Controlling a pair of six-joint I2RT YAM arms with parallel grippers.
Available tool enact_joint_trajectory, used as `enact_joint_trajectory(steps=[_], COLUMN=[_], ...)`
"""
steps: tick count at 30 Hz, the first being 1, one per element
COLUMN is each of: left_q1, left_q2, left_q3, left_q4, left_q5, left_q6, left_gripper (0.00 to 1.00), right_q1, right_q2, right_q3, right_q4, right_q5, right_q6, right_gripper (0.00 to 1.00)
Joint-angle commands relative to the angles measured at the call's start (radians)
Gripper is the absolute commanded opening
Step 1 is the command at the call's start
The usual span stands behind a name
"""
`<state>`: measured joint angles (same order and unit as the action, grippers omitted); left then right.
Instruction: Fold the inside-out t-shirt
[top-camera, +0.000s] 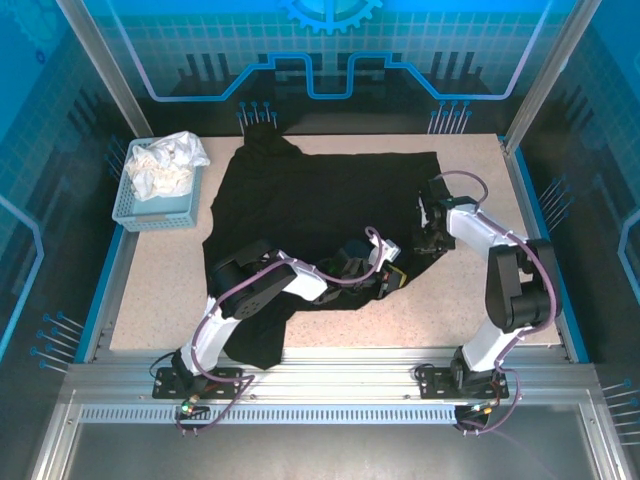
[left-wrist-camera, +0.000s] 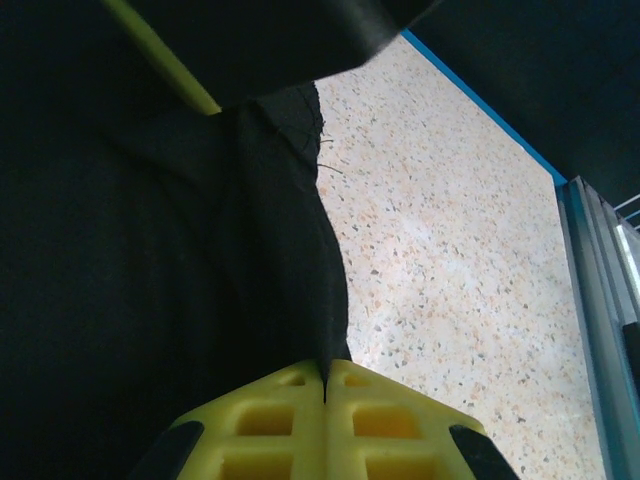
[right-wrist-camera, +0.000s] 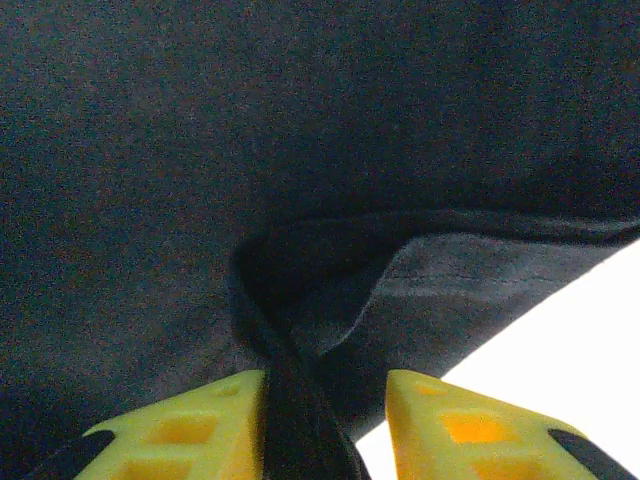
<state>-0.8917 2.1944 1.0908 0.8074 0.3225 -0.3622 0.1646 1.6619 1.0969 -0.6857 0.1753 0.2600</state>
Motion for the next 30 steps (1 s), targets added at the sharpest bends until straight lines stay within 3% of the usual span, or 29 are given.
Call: enact_joint_trajectory(steps=[1, 9, 19, 30], left_q1=[0.010, 0.011, 0.011, 0.011], left_q2=[0.001, -0.003, -0.004, -0.006], left_q3=[-0.006, -0.003, -0.002, -0.002], left_q4=[0.043, 0.028, 0.025, 0.023], left_q5=[0.033, 0.031, 0.032, 0.033], left_q6=[-0.031, -0.030, -0.030, -0.026], left_gripper=[0.00, 0.00, 0.00, 0.00], right_q1=[0.024, 0.051, 0.073, 0.077], right_q2=[-0.084, -0.175, -0.103, -0.076], right_q3=[-0.029, -0.140, -0.131, -0.108], right_q4=[-0.040, -0.043, 0.017, 0.007], right_q5=[0.051, 0.073, 0.066, 0.183], right_q6=[0.008, 0.048, 0.044, 0.045], right_gripper=[0.41, 0.47, 0.46, 0.35])
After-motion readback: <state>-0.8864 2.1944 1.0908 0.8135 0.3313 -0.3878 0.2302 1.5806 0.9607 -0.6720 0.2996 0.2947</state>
